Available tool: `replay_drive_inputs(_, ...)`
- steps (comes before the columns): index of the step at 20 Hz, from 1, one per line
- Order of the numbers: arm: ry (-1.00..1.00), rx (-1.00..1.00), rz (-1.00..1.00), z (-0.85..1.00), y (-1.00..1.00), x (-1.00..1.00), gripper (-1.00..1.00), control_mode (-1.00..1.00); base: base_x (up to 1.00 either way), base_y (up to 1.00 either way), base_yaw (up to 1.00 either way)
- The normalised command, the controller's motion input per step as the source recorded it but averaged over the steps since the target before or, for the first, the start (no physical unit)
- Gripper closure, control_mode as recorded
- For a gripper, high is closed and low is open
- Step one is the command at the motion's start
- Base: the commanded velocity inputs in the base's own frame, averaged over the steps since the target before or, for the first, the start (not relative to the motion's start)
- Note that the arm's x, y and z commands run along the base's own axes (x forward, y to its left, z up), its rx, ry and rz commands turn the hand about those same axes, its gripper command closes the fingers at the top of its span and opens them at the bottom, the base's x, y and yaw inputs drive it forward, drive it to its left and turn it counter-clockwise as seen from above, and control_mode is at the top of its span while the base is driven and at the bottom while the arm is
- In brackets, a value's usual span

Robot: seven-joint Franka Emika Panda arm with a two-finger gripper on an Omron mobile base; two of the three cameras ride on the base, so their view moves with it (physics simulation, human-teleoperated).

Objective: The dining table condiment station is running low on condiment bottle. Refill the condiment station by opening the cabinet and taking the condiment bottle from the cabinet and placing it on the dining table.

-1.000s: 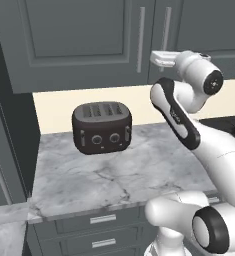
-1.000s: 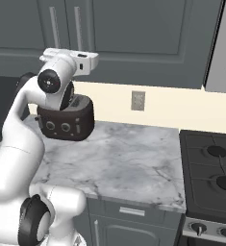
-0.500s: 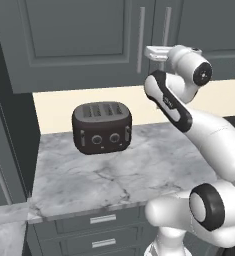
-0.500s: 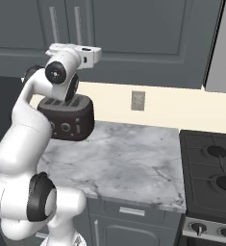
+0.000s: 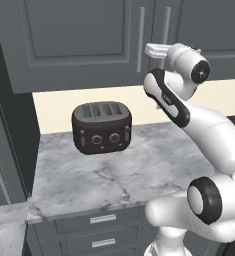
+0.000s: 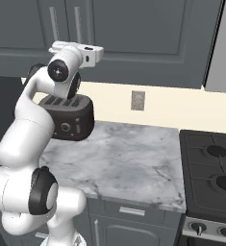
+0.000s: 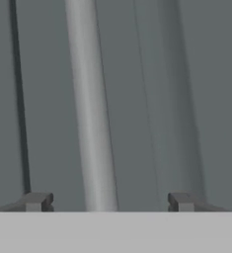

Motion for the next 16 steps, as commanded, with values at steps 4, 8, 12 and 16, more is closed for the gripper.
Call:
replay_drive_inputs(4,0.09,0.00,0.00,-0.01,0.04,0.43,1.00,-1.00,0.00,0.00,0.00)
replay_drive_inputs(8,0.13,-0.01,-0.03,-0.06,0.10,0.20,1.00,-1.00,0.00,0.00,0.00)
replay_drive_inputs(12,0.10,0.00,-0.02,-0.13,0.01,0.00,1.00,-1.00,0.00,0.00,0.00)
replay_drive_inputs(16,0.03,0.00,-0.02,-0.19,0.01,0.00,1.00,-1.00,0.00,0.00,0.00)
